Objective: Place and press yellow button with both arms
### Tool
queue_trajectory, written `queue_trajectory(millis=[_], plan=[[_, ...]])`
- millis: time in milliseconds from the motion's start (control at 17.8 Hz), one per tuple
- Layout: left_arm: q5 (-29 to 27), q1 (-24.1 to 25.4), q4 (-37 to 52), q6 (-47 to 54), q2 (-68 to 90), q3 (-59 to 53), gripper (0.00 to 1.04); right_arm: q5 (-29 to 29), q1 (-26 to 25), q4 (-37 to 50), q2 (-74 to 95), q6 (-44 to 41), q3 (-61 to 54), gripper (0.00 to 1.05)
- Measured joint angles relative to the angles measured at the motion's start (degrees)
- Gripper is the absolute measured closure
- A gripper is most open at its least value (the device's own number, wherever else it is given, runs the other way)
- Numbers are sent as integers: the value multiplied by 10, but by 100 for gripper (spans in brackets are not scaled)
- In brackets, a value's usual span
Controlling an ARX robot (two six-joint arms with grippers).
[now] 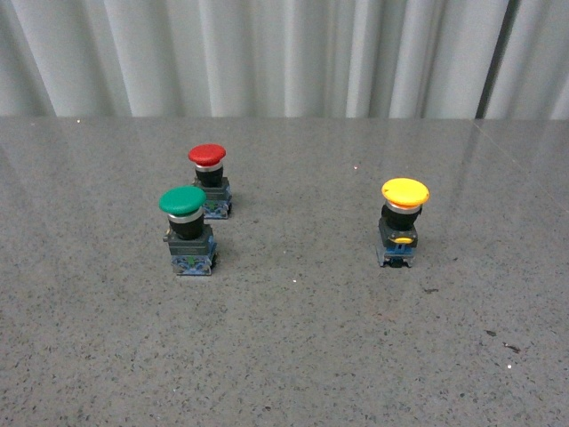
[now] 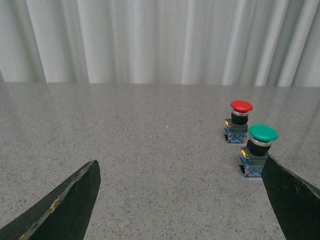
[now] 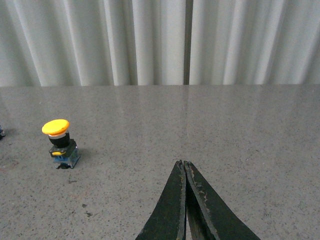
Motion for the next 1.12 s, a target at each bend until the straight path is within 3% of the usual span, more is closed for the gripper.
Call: queue_trajectory(millis=[112,168,617,1122], plan=[[0,0,0,0,0,0,7,0,0,0,0,0,0,103],[0,0,0,0,0,0,7,0,0,0,0,0,0,95],[0,0,0,0,0,0,7,0,0,0,0,0,0,6],[0,0,0,0,0,0,7,0,0,0,0,0,0,7]])
